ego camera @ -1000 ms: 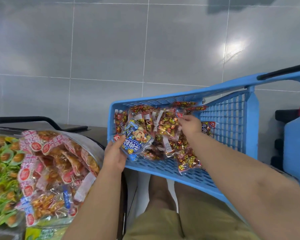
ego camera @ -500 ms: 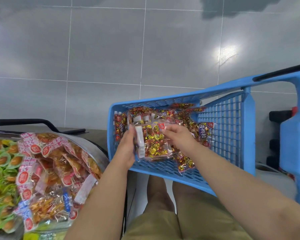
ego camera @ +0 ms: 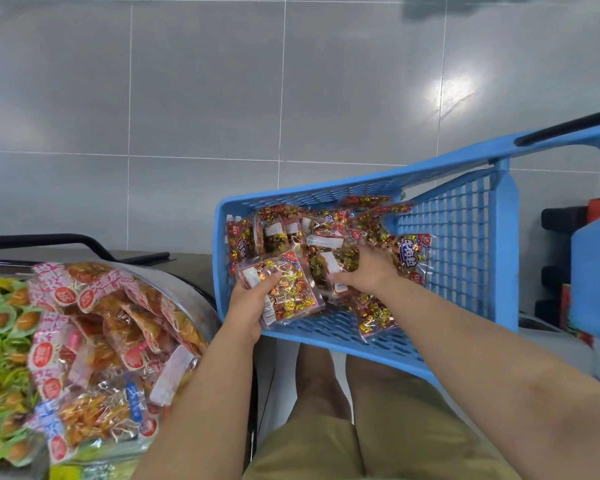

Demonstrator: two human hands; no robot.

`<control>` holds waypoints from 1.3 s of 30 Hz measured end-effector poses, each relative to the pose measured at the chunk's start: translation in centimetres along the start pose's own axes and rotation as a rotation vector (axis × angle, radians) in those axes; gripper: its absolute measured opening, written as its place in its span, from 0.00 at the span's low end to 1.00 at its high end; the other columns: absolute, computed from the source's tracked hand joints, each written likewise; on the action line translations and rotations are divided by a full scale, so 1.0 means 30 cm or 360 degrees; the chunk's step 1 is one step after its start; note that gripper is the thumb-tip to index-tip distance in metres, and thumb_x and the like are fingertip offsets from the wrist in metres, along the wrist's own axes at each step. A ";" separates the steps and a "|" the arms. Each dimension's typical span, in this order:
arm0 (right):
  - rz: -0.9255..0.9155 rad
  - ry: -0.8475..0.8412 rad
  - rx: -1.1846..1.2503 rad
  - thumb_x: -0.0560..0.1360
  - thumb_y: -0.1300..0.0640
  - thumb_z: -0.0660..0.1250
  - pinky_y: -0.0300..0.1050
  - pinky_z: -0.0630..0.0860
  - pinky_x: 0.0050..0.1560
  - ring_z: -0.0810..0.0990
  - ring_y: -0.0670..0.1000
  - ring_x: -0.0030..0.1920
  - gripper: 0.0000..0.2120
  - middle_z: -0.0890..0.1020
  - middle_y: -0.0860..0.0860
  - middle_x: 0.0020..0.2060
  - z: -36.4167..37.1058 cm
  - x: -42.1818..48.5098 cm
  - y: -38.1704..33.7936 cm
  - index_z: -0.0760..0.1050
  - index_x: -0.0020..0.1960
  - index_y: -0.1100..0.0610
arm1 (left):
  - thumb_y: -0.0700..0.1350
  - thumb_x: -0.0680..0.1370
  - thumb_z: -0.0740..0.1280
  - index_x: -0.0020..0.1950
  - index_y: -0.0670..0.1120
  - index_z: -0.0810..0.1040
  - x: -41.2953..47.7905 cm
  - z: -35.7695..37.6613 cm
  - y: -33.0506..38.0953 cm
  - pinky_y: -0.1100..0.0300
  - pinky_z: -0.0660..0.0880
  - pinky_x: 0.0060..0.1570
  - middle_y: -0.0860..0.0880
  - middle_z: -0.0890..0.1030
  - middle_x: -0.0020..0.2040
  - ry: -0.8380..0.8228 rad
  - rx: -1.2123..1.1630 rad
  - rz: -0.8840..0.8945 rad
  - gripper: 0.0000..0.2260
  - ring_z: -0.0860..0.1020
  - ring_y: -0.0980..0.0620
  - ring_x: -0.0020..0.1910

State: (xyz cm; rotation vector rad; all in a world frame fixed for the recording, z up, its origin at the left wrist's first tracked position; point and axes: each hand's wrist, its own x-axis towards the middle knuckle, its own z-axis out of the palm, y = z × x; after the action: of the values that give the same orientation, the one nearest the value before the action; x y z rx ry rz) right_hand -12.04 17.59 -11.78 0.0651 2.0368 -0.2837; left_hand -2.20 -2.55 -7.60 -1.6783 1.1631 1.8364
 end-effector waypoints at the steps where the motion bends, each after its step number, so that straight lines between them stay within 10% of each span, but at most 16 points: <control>1: -0.0036 -0.0020 -0.0142 0.61 0.29 0.70 0.57 0.58 0.70 0.56 0.61 0.73 0.54 0.57 0.58 0.74 0.011 -0.002 -0.013 0.53 0.76 0.55 | 0.42 0.71 0.75 0.57 0.51 0.76 0.001 -0.004 -0.005 0.53 0.81 0.39 0.47 0.84 0.50 0.0016 -0.0005 -0.0028 0.17 0.84 0.47 0.45; 9: -0.0021 0.0119 -0.0141 0.62 0.37 0.70 0.61 0.59 0.66 0.57 0.63 0.71 0.46 0.55 0.54 0.74 0.045 -0.036 -0.022 0.52 0.74 0.42 | 0.45 0.71 0.76 0.57 0.53 0.75 -0.003 -0.038 -0.006 0.52 0.81 0.40 0.48 0.84 0.50 0.0048 0.0023 -0.0067 0.18 0.84 0.47 0.45; 17: -0.0220 -0.0170 0.1277 0.53 0.32 0.76 0.49 0.67 0.58 0.67 0.53 0.66 0.52 0.64 0.51 0.72 -0.112 -0.196 -0.045 0.59 0.72 0.41 | 0.45 0.71 0.75 0.61 0.51 0.75 -0.114 -0.041 0.058 0.52 0.81 0.36 0.46 0.85 0.49 -0.0048 -0.0010 0.0081 0.20 0.84 0.45 0.44; 22: -0.0516 -0.0028 0.1069 0.66 0.46 0.76 0.36 0.69 0.54 0.67 0.47 0.67 0.40 0.68 0.42 0.66 -0.158 -0.338 -0.092 0.61 0.73 0.45 | 0.42 0.74 0.71 0.56 0.50 0.77 -0.302 -0.059 0.097 0.53 0.80 0.30 0.46 0.86 0.44 -0.0238 -0.0070 0.0282 0.12 0.85 0.45 0.41; 25: -0.0745 -0.0188 0.1202 0.73 0.51 0.70 0.38 0.69 0.59 0.69 0.43 0.64 0.25 0.69 0.37 0.62 -0.200 -0.439 -0.122 0.67 0.67 0.40 | 0.38 0.75 0.70 0.63 0.43 0.74 -0.429 -0.110 0.075 0.38 0.79 0.49 0.37 0.82 0.54 -0.0147 -0.0238 0.0421 0.17 0.81 0.36 0.53; 28: -0.0978 -0.0297 0.1047 0.78 0.57 0.64 0.28 0.73 0.42 0.79 0.35 0.45 0.11 0.78 0.40 0.51 -0.217 -0.568 -0.185 0.76 0.51 0.41 | 0.37 0.74 0.70 0.58 0.41 0.77 -0.557 -0.186 0.007 0.45 0.82 0.39 0.40 0.85 0.45 -0.0005 -0.0447 0.0538 0.13 0.84 0.42 0.41; 35: -0.1229 -0.0946 0.0880 0.72 0.77 0.51 0.40 0.79 0.41 0.82 0.48 0.43 0.28 0.81 0.54 0.44 -0.105 -0.836 -0.376 0.74 0.63 0.55 | 0.41 0.73 0.73 0.61 0.44 0.76 -0.803 -0.435 -0.203 0.43 0.81 0.39 0.41 0.84 0.48 0.0279 -0.0956 0.0690 0.18 0.84 0.43 0.42; 39: -0.1631 -0.0742 0.0374 0.71 0.79 0.62 0.30 0.75 0.45 0.80 0.39 0.39 0.30 0.80 0.51 0.40 0.060 -1.000 -0.477 0.72 0.64 0.52 | 0.41 0.71 0.75 0.54 0.45 0.79 -0.914 -0.589 -0.342 0.45 0.82 0.42 0.44 0.85 0.46 0.0411 -0.1101 0.0800 0.12 0.84 0.44 0.43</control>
State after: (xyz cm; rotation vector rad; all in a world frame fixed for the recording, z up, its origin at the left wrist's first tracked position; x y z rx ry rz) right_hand 1.11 5.56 16.32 -0.8416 1.4094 -1.0597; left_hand 22.16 -3.83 16.36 -2.1833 1.2107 2.6146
